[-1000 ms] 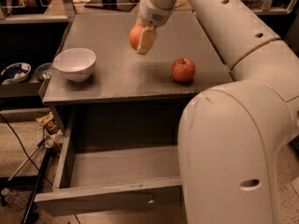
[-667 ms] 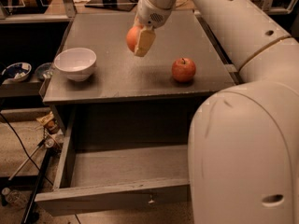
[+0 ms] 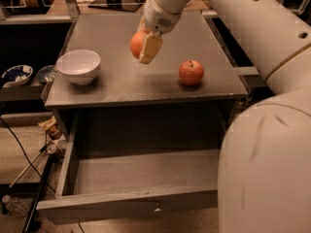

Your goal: Place orange into top drawer

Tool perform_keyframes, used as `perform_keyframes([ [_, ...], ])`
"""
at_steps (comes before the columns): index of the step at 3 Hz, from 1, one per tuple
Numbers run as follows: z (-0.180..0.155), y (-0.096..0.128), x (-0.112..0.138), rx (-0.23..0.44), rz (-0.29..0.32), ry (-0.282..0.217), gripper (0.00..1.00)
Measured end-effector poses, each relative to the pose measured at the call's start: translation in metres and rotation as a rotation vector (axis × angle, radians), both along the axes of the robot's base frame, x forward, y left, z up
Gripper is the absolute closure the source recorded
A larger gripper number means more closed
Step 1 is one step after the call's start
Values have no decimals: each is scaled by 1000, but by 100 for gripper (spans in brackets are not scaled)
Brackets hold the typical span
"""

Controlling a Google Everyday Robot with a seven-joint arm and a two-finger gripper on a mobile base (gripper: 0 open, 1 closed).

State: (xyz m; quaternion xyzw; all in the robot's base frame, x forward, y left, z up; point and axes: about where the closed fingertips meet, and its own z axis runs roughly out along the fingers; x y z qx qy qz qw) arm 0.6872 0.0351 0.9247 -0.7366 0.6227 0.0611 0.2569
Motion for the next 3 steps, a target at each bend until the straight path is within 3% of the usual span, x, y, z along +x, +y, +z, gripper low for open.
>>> perform_keyframes([
  [1, 0, 0, 1, 0, 0, 0, 100],
  [3, 3, -19, -65, -21, -69, 112, 100],
])
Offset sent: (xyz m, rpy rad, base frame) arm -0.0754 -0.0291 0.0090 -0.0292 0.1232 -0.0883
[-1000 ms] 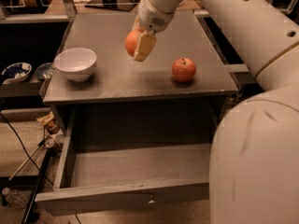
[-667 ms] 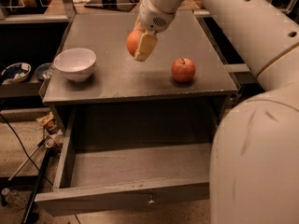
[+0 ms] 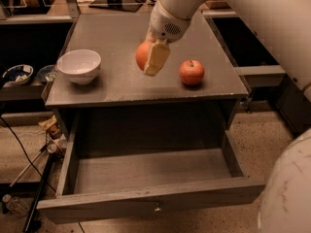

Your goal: Place orange into top drawer

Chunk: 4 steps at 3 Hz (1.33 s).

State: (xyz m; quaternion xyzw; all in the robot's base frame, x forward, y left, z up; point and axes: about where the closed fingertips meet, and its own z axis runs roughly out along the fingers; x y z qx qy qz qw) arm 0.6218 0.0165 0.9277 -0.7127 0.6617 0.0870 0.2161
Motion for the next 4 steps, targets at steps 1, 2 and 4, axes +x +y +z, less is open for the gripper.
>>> perform_keyframes([
  [1, 1, 0, 2, 0, -3, -7, 100],
  [2, -4, -5, -10, 9, -38, -17, 100],
  [4, -19, -11, -53, 57, -123, -32, 100],
])
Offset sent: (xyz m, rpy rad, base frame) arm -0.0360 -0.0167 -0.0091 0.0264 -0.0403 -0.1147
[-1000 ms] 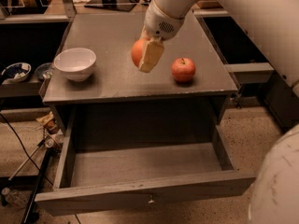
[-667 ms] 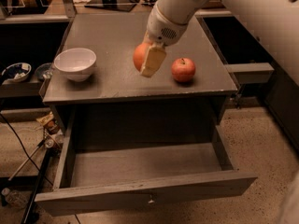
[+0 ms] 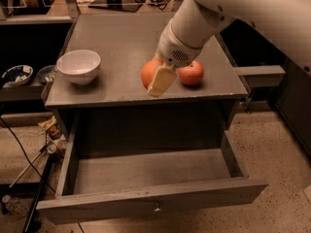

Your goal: Place orange into top drawer

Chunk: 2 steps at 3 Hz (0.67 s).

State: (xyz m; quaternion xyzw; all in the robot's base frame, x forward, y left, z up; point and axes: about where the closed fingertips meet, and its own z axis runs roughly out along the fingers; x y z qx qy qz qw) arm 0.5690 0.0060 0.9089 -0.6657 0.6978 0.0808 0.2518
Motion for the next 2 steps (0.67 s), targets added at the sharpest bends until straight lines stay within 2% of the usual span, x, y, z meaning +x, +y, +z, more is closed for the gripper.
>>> perform_keyframes([
  [1, -12, 1, -13, 35, -1, 3, 100],
  [2, -14, 1, -13, 36, -3, 4, 100],
])
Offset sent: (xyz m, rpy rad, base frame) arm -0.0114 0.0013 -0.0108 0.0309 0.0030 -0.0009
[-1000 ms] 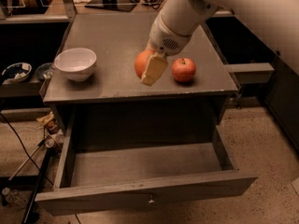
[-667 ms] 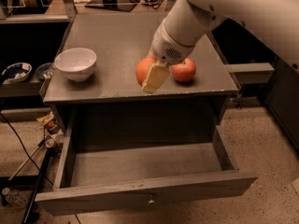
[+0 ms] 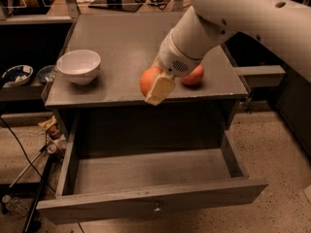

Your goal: Place orange into top drawer

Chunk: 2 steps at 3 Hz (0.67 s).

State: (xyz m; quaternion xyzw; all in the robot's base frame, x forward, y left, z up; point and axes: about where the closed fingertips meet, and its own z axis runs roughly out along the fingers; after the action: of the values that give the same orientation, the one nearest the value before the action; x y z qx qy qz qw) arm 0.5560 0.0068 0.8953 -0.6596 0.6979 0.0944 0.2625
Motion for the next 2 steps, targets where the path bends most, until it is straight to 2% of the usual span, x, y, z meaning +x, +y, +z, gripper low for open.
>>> perform_keyframes([
  [1, -7, -2, -12, 0, -19, 26, 100],
  [2, -17, -6, -36, -9, -42, 72, 100],
])
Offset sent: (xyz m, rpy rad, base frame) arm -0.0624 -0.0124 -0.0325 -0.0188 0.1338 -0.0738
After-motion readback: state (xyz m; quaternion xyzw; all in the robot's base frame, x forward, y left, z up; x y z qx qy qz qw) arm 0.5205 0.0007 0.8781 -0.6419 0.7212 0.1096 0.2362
